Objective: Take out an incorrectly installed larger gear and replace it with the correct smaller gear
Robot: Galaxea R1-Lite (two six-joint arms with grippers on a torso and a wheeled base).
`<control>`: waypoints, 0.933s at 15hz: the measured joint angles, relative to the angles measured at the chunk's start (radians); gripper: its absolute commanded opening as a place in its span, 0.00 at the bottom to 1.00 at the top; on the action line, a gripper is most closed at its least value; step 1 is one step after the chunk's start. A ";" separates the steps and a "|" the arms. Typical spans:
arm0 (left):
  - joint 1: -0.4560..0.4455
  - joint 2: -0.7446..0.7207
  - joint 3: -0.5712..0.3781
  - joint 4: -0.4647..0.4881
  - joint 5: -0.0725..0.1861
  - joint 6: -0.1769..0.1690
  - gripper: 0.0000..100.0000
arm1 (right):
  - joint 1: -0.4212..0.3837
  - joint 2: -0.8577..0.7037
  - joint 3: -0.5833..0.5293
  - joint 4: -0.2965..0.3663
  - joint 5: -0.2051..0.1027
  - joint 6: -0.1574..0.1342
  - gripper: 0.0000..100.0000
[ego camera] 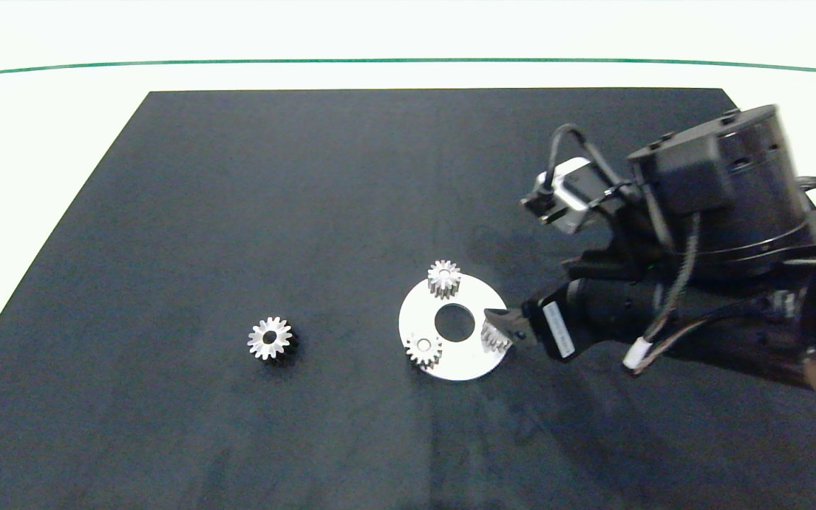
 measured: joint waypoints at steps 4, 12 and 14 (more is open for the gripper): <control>0.008 -0.001 0.024 0.000 0.051 0.003 1.00 | -0.178 -0.206 0.062 -0.001 -0.056 -0.014 1.00; 0.141 -0.101 0.107 0.000 0.145 0.005 1.00 | -0.694 -0.757 0.230 0.009 -0.078 -0.063 1.00; 0.180 -0.162 0.126 0.000 0.148 0.007 1.00 | -0.776 -0.927 0.274 0.030 -0.079 -0.130 1.00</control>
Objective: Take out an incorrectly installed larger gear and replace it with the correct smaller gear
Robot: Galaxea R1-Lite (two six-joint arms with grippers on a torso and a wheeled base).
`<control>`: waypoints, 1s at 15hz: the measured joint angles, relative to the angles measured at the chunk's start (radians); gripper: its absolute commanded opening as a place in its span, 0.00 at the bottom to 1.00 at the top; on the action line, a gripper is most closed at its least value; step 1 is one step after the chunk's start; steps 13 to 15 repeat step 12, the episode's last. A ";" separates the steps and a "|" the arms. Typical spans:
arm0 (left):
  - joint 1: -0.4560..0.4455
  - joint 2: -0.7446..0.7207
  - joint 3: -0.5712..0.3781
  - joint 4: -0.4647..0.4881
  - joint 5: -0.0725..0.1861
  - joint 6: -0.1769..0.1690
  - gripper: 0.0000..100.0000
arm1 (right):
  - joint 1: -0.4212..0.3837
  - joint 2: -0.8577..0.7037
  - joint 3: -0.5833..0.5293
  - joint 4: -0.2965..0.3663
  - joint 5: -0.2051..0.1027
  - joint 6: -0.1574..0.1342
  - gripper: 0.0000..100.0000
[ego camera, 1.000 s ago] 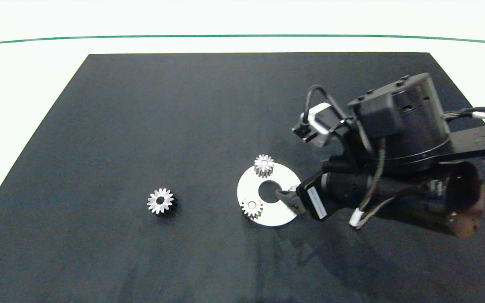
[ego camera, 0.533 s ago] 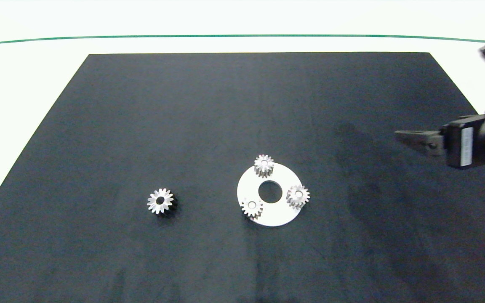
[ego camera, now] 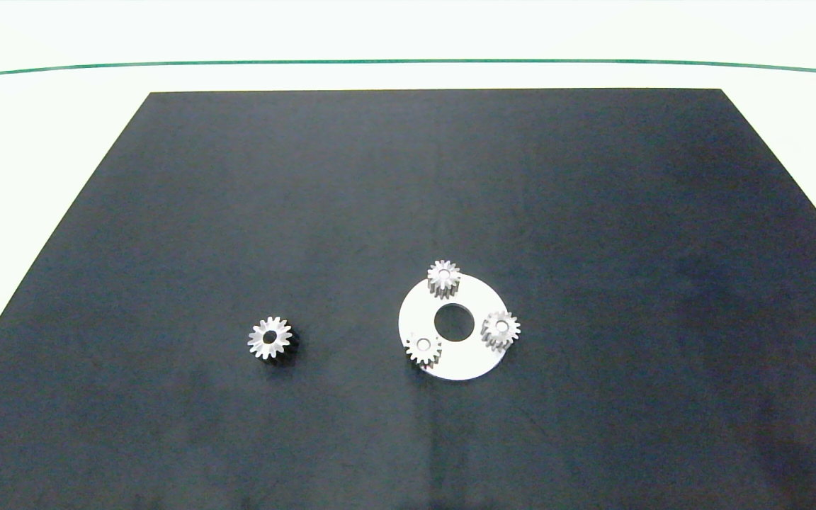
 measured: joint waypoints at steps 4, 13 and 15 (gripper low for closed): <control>0.037 -0.117 0.037 0.000 0.002 0.001 1.00 | -0.077 -0.296 0.051 0.100 -0.003 -0.123 1.00; 0.054 -0.323 0.075 0.129 0.029 -0.018 1.00 | -0.132 -0.546 0.046 0.210 -0.046 -0.129 1.00; 0.054 -0.323 0.075 0.129 0.029 -0.018 1.00 | -0.132 -0.546 0.046 0.210 -0.046 -0.129 1.00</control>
